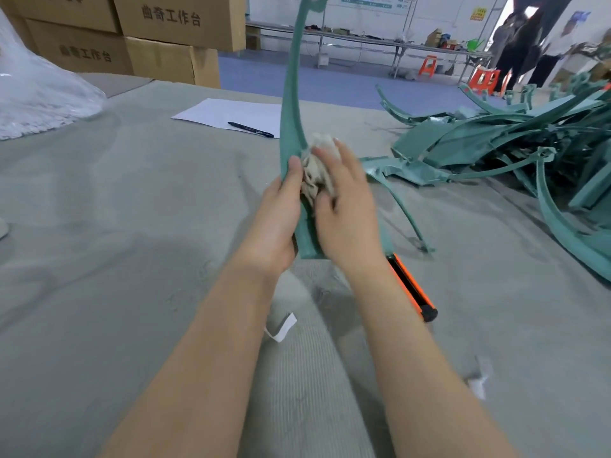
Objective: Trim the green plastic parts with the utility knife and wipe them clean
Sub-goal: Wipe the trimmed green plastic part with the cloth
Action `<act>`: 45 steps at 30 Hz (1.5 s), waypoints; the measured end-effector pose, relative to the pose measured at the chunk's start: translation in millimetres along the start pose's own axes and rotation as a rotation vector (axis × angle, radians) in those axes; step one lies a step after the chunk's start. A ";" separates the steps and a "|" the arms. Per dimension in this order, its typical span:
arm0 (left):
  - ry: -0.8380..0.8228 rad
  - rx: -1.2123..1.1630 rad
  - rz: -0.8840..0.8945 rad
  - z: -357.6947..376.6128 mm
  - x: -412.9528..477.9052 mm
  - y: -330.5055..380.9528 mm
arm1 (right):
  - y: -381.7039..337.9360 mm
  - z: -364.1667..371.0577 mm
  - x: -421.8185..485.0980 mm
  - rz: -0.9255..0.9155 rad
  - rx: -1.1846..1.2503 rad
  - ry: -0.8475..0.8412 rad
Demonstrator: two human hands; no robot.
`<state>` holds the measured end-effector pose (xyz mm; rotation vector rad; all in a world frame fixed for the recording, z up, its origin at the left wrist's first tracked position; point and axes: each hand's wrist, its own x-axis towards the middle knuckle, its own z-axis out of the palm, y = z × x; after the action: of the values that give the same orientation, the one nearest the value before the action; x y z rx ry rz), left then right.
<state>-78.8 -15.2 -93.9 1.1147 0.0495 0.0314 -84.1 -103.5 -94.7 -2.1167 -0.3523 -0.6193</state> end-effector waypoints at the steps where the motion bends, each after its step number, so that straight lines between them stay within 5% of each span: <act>1: 0.011 0.019 0.029 0.3 -0.1 0.2 | 1.0 7.2 -2.4 -0.008 -0.179 -0.022; 8: 0.070 0.081 0.126 4.6 0.6 -3.0 | 8.2 12.0 0.2 0.187 -0.136 0.002; 14: 0.131 -0.037 0.149 -15.8 13.9 0.3 | -18.3 31.5 -17.3 -0.015 0.061 -0.187; 21: 0.117 -0.028 0.106 -8.3 11.4 -5.5 | 12.9 19.2 -1.3 0.222 -0.263 -0.102; 25: 0.101 -0.243 0.043 -20.3 16.9 1.2 | -17.4 42.4 -27.8 0.024 -0.016 -0.146; 29: 0.038 -0.425 0.022 -33.1 14.5 9.5 | -15.6 51.5 -21.4 -0.106 -0.171 -0.103; 35: 0.191 -0.253 0.223 -27.5 12.3 18.0 | 41.2 9.0 -4.1 0.379 -0.209 0.001; 40: 0.208 -0.297 0.247 -24.2 0.1 37.7 | 34.1 5.2 3.1 0.406 -0.418 -0.045; 43: 0.281 -0.335 0.305 -33.3 -15.0 60.9 | 1.4 7.0 3.4 0.212 -0.033 0.237; 45: 0.390 -0.335 0.430 -43.9 -28.3 81.8 | -40.4 21.2 -1.5 0.226 0.443 0.149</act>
<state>-109.5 58.8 -39.0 0.7549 0.1474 0.6213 -97.6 -63.0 -78.6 -1.6465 -0.1463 -0.5080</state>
